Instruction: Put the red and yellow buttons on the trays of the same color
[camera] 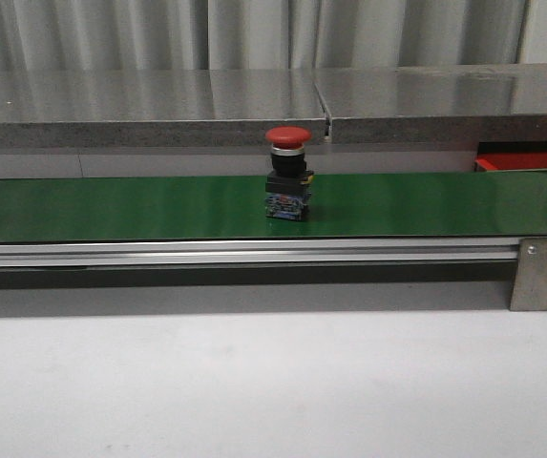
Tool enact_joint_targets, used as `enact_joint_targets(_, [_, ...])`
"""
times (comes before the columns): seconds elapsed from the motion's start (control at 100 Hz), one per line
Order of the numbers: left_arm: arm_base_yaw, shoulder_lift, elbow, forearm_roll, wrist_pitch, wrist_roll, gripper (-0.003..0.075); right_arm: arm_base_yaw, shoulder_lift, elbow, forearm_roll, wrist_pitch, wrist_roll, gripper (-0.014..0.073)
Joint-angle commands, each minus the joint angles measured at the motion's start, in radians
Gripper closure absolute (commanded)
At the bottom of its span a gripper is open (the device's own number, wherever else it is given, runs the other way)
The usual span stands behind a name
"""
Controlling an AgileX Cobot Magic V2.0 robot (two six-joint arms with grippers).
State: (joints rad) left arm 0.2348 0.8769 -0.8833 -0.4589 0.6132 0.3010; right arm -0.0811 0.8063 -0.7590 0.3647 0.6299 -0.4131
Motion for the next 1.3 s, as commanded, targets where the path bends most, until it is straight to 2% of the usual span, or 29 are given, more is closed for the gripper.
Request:
enact_joint_targets(0.0, [-0.028,-0.083,0.063,-0.035,-0.079,0.002,0.0122,0.001,-0.009,-0.032,0.008,-0.059,-0.007,0.0662])
enact_joint_targets(0.15, [-0.098,-0.197,0.198,-0.036,-0.079,0.002,0.0327,0.001,-0.009,-0.032,0.008,-0.059,-0.007,0.0662])
enact_joint_targets(0.37, [-0.130,-0.364,0.344,-0.041,-0.079,0.002,0.0741,0.001,-0.009,-0.032,0.008,-0.059,-0.007,0.0662])
enact_joint_targets(0.66, [-0.133,-0.472,0.419,-0.087,-0.084,0.002,0.0739,0.001,-0.009,-0.032,0.008,-0.062,-0.007,0.0662])
enact_joint_targets(0.86, [-0.205,-0.472,0.419,-0.089,-0.106,0.002,0.0739,0.001,-0.007,-0.032,0.008,-0.062,-0.007,0.0656])
enact_joint_targets(0.93, [-0.220,-0.472,0.419,-0.083,-0.106,0.002,0.0739,0.001,-0.007,-0.032,0.008,-0.054,-0.007,0.0621])
enact_joint_targets(0.98, [-0.220,-0.472,0.419,-0.083,-0.106,0.002,0.0739,0.001,-0.007,-0.032,0.008,-0.047,-0.007,0.0566])
enact_joint_targets(1.05, [-0.220,-0.472,0.419,-0.083,-0.106,0.002,0.0739,0.001,-0.007,-0.032,0.008,-0.039,-0.007,0.0444])
enact_joint_targets(1.17, [-0.220,-0.472,0.419,-0.083,-0.106,0.002,0.0739,0.001,-0.007,-0.032,0.008,-0.036,-0.007,0.0121])
enact_joint_targets(1.24, [-0.220,-0.472,0.419,-0.117,-0.096,-0.002,0.0739,0.001,-0.007,-0.032,0.009,-0.036,-0.006,-0.0031])
enact_joint_targets(1.27, [-0.220,-0.472,0.419,-0.141,-0.089,-0.002,0.0739,0.001,-0.007,-0.032,0.009,-0.036,-0.006,-0.0074])
enact_joint_targets(1.29, [-0.220,-0.472,0.419,-0.160,-0.084,-0.002,0.0739,0.001,-0.007,-0.032,0.009,-0.036,-0.006,-0.0071])
